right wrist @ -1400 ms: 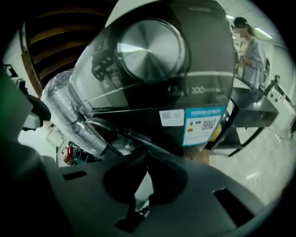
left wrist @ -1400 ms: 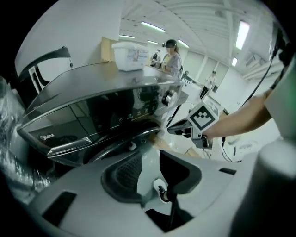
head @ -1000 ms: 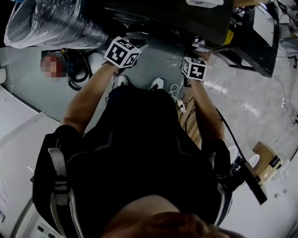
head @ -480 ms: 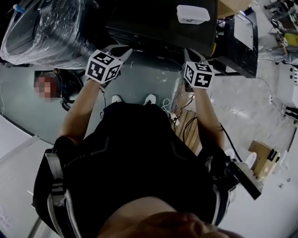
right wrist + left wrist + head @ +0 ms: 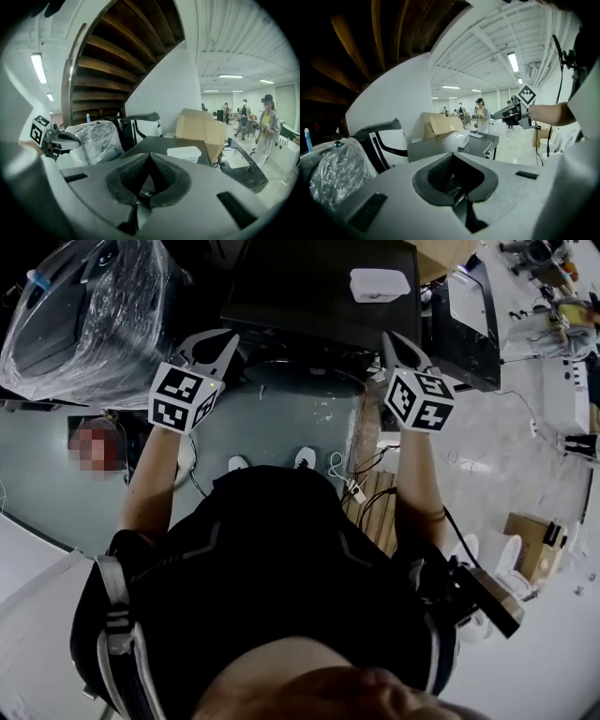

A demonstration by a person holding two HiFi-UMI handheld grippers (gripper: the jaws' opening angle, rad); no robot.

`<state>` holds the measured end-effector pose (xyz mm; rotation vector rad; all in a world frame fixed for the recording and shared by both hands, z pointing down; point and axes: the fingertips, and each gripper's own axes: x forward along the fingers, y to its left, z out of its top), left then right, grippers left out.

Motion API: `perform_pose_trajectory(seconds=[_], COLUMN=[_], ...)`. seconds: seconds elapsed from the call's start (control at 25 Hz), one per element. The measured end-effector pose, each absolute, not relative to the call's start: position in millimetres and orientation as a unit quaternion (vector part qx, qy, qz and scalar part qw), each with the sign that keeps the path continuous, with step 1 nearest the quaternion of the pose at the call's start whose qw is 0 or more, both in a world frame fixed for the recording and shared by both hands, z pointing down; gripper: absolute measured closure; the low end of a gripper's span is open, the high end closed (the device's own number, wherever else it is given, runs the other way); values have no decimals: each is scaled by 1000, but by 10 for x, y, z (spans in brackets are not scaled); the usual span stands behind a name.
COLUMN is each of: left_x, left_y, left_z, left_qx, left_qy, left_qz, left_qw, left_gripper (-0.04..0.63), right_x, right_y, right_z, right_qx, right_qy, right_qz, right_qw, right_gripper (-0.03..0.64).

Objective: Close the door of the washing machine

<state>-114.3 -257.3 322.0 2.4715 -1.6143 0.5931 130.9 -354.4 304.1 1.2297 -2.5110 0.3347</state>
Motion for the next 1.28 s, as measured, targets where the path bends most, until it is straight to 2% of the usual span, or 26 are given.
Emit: perform_pose_trajectory(seconds=[0.4, 0.6, 0.8, 1.04, 1.28], left_x=[-1694, -1828, -1983, -2087, -2029], left_y=[-2475, -2439, -2413, -2392, -2394], left_z=[2519, 2365, 2196, 1948, 1933], left_qx=[795, 806, 800, 783, 778], left_qy=[-594, -587, -598, -618, -625], left_qz=[121, 74, 54, 54, 49], left_qw=[7, 26, 20, -40, -39], left_gripper=[591, 591, 591, 592, 592], right_x=[979, 893, 811, 825, 879], right_y=[-3230, -3230, -3180, -3146, -3091], right_z=[2464, 2342, 2209, 2038, 2006], right_qx=[441, 444, 446, 463, 466], right_qy=[-885, -885, -887, -880, -879], right_qz=[80, 82, 75, 46, 45], right_qw=[127, 110, 96, 92, 93], right_gripper=[612, 612, 612, 612, 614])
